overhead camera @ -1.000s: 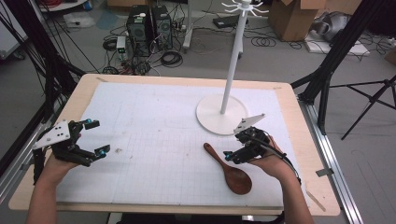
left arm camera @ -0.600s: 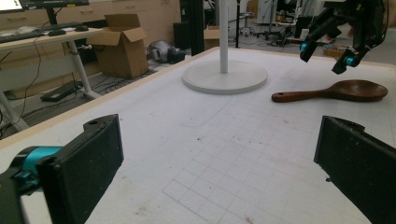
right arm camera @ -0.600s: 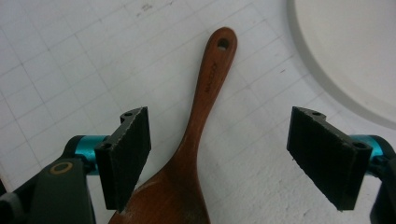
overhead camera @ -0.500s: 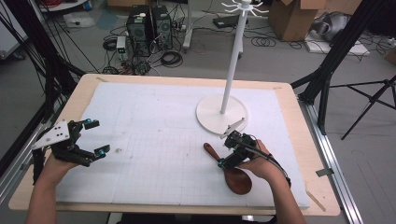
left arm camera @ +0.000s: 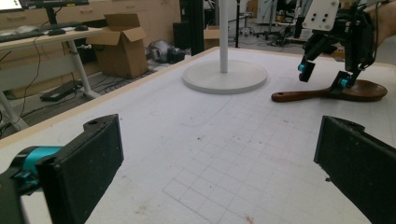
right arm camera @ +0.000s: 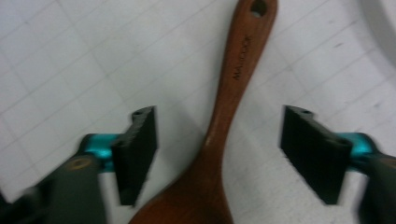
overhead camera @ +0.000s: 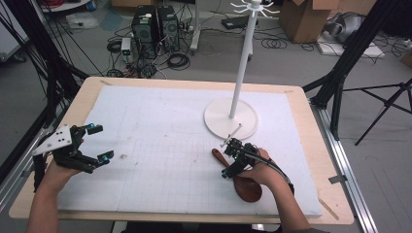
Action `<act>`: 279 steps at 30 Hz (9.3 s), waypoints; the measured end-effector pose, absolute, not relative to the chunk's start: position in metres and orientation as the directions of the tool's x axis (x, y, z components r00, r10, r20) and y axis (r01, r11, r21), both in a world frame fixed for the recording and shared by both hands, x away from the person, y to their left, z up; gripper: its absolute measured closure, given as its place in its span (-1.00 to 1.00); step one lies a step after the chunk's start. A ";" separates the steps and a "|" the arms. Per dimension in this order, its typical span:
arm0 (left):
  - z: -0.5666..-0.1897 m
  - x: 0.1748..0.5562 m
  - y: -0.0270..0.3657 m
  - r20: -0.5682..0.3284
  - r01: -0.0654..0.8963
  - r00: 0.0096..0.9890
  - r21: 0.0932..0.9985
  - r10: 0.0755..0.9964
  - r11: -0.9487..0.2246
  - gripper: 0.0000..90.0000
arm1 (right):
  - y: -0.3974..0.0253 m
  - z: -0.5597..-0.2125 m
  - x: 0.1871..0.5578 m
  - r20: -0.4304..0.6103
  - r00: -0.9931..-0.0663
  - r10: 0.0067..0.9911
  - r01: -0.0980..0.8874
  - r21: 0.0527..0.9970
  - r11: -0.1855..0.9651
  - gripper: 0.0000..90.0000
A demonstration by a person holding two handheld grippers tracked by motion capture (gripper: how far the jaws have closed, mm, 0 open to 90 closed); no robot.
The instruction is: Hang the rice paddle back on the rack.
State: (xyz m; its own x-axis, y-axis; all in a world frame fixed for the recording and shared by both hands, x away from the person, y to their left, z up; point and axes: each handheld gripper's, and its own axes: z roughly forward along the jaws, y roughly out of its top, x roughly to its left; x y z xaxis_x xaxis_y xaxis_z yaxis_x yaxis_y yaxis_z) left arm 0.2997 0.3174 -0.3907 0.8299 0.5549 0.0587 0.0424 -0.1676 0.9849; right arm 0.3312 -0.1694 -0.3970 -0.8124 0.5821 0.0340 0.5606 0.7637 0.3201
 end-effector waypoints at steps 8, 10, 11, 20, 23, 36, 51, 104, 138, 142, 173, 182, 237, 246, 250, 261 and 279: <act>-0.390 0.299 0.318 0.058 0.041 0.830 0.986 0.555 -0.164 -0.96 | -0.161 -0.401 0.335 0.030 -0.797 0.603 0.588 0.265 0.764 -0.20; -0.390 0.299 0.319 0.060 0.040 0.829 0.985 0.555 -0.166 -0.96 | -0.159 -0.402 0.336 0.039 -0.789 0.613 0.601 0.253 0.758 -0.13; -0.390 0.299 0.319 0.059 0.040 0.830 0.985 0.555 -0.165 -0.96 | -0.159 -0.402 0.336 0.039 -0.789 0.613 0.601 0.253 0.758 -0.13; -0.389 0.299 0.319 0.061 0.038 0.829 0.986 0.556 -0.165 -0.96 | -0.156 -0.405 0.339 0.037 -0.787 0.616 0.609 0.205 0.766 0.10; -0.389 0.299 0.319 0.060 0.038 0.830 0.986 0.555 -0.163 -0.96 | -0.155 -0.405 0.340 0.046 -0.767 0.641 0.636 0.191 0.748 0.16; -0.389 0.299 0.320 0.062 0.035 0.829 0.986 0.555 -0.162 -0.96 | -0.155 -0.405 0.345 0.062 -0.740 0.670 0.670 0.168 0.723 0.38; -0.388 0.298 0.321 0.063 0.031 0.828 0.987 0.557 -0.159 -0.96 | -0.147 -0.406 0.343 0.003 -0.746 0.666 0.660 0.139 0.739 0.56; -0.390 0.299 0.321 0.059 0.040 0.828 0.986 0.558 -0.164 -0.96 | -0.191 -0.358 0.328 0.089 -0.766 0.637 0.594 0.476 0.648 0.75; -0.392 0.299 0.323 0.058 0.044 0.824 0.985 0.563 -0.165 -0.96 | -0.251 -0.277 0.316 0.106 -0.737 0.668 0.519 0.721 0.458 0.75; -0.392 0.299 0.323 0.058 0.044 0.824 0.985 0.563 -0.166 -0.96 | -0.261 -0.265 0.313 0.101 -0.729 0.677 0.505 0.746 0.433 0.75; -0.392 0.300 0.321 0.054 0.049 0.825 0.985 0.562 -0.167 -0.96 | -0.325 -0.212 0.304 0.098 -0.670 0.736 0.452 0.840 0.300 0.75; -0.392 0.300 0.321 0.059 0.048 0.825 0.984 0.562 -0.172 -0.96 | -0.333 -0.197 0.308 0.094 -0.665 0.741 0.445 0.846 0.292 0.75; -0.392 0.299 0.326 0.056 0.048 0.822 0.985 0.567 -0.166 -0.96 | -0.311 -0.125 0.362 0.057 -0.675 0.735 0.407 0.860 0.307 0.75; -0.392 0.299 0.327 0.056 0.048 0.821 0.985 0.568 -0.165 -0.96 | -0.302 -0.120 0.374 0.055 -0.675 0.736 0.405 0.861 0.307 0.75; -0.392 0.299 0.328 0.055 0.047 0.819 0.986 0.571 -0.163 -0.96 | -0.298 -0.119 0.378 0.053 -0.672 0.738 0.409 0.858 0.311 0.75; -0.392 0.298 0.330 0.055 0.048 0.818 0.985 0.572 -0.163 -0.96 | -0.292 -0.117 0.390 0.063 -0.667 0.742 0.424 0.851 0.309 0.75; -0.391 0.298 0.331 0.054 0.046 0.818 0.986 0.572 -0.158 -0.96 | -0.280 -0.115 0.404 0.054 -0.655 0.754 0.433 0.844 0.316 0.75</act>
State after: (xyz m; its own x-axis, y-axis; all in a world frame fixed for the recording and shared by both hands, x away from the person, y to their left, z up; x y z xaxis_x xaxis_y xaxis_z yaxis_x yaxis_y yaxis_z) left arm 0.2976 0.3313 -0.3914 0.8182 0.5725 0.0536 0.0460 -0.1581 0.9864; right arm 0.4041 -0.2799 -0.1145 -0.6552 0.7536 0.0540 0.4330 0.3160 0.8442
